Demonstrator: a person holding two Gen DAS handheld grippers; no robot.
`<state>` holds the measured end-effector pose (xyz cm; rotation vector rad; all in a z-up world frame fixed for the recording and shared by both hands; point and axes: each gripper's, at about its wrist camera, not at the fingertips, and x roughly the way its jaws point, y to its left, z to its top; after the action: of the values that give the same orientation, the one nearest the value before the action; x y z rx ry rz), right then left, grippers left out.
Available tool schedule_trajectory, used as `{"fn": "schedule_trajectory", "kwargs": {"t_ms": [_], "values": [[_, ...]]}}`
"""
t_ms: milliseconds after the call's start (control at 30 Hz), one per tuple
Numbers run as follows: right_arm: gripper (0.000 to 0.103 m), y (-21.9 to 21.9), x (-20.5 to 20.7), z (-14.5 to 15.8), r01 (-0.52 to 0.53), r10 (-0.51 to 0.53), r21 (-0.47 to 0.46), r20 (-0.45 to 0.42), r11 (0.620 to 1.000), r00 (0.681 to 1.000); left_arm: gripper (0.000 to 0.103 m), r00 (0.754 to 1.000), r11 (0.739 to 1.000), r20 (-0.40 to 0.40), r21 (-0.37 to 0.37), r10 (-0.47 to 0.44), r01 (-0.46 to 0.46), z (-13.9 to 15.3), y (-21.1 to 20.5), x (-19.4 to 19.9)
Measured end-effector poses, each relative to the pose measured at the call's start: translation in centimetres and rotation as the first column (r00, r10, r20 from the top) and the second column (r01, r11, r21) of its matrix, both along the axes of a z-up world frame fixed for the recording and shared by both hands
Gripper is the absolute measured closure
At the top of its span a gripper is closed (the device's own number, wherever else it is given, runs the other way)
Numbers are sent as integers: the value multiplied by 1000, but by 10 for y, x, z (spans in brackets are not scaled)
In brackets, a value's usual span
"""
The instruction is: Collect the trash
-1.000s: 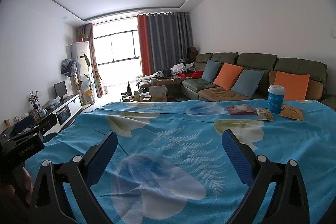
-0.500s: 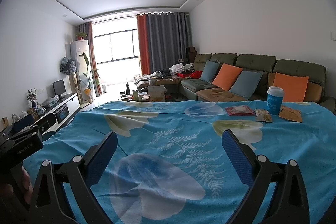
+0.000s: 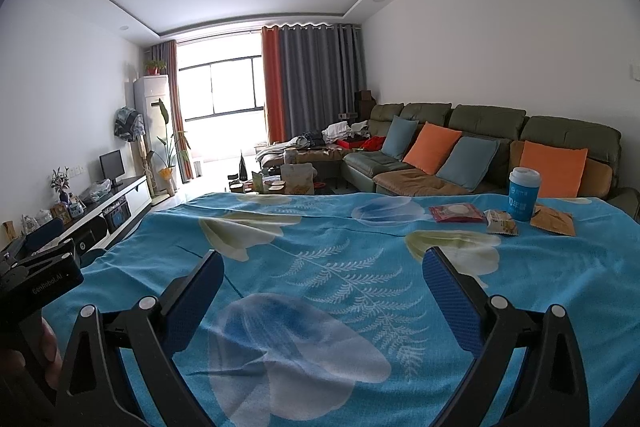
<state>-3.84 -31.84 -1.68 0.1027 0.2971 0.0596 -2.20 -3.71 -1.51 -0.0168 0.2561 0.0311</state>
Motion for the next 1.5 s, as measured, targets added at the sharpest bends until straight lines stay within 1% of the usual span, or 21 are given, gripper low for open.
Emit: {"fn": "schedule_trajectory", "kwargs": {"t_ms": [667, 767, 1500], "values": [[7, -3, 3, 4, 0, 0, -9, 5, 1000, 1000, 6, 1000, 1000, -1, -3, 1, -1, 0, 1, 0], [7, -9, 5, 6, -1, 1, -11, 6, 1000, 1000, 6, 1000, 1000, 0, -1, 1, -1, 1, 1, 0], [7, -4, 6, 6, -2, 2, -11, 5, 1000, 1000, 6, 1000, 1000, 0, -4, -4, 4, 1, 1, 0]]}}
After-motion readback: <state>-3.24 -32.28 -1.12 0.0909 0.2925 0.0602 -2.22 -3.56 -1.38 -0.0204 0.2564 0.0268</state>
